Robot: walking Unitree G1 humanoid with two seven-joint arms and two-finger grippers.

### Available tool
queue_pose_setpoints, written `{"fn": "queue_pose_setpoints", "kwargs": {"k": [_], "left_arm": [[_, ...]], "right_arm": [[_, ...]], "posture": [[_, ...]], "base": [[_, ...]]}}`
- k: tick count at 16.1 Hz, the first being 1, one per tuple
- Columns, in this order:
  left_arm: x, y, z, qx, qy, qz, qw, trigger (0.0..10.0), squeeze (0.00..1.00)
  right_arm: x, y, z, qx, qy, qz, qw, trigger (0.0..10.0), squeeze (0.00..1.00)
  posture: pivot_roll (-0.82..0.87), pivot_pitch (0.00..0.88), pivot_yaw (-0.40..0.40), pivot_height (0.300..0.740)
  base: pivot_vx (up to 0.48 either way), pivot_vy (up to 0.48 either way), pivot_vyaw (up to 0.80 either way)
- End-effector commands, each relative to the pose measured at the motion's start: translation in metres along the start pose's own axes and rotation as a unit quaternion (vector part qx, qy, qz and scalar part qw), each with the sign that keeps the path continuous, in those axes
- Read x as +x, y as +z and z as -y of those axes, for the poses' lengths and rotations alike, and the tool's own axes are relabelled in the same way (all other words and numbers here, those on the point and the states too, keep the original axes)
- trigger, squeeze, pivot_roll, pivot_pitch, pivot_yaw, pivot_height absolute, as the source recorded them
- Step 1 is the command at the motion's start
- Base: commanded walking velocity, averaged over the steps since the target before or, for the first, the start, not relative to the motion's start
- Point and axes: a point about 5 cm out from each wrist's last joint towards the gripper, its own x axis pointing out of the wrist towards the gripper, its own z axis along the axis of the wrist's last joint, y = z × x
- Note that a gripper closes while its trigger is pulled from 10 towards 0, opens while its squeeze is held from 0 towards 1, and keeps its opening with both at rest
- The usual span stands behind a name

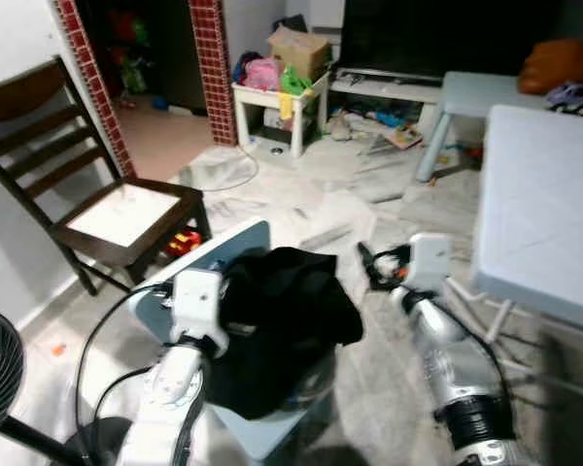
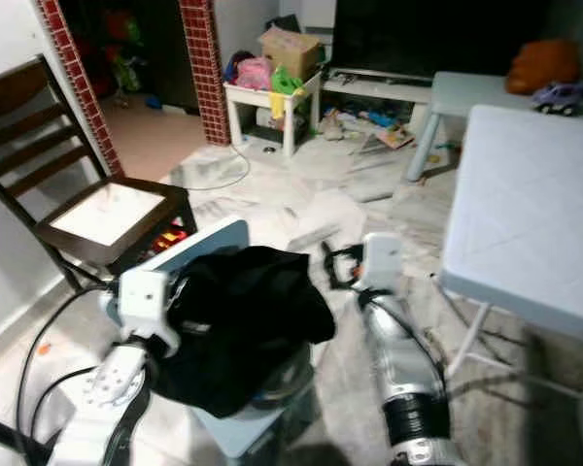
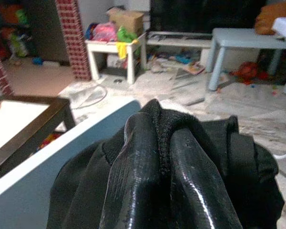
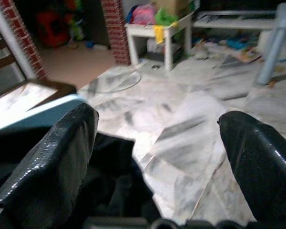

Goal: Hang hanger

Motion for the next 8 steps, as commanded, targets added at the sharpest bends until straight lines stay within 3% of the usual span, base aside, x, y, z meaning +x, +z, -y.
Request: {"fn": "queue_pose_setpoints", "kwargs": {"k": [1, 4, 8], "left_arm": [[-0.0005, 0.0002, -0.0024, 0.005, 0.009, -0.002, 1.0, 10.0, 0.0], [0.0002, -0.0002, -0.0015, 0.005, 0.01, -0.005, 1.0, 10.0, 0.0], [0.0012, -0.0009, -0.0008, 0.001, 0.011, -0.009, 1.0, 10.0, 0.0]], "right_arm": [[0.003, 0.0051, -0.0033, -0.004, 0.009, 0.006, 1.0, 10.0, 0.0], [0.0041, 0.0057, -0.0038, -0.006, 0.012, 0.005, 1.0, 10.0, 0.0], [0.0048, 0.0058, -0.0036, -0.008, 0.013, 0.004, 1.0, 10.0, 0.0]], "posture": [[0.05, 0.0, 0.009, 0.74], [0.05, 0.0, 0.004, 0.74], [0.05, 0.0, 0.004, 0.74]], "base": [[0.0, 0.0, 0.0], [0.0, 0.0, 0.0], [-0.265, 0.0, 0.0]]}}
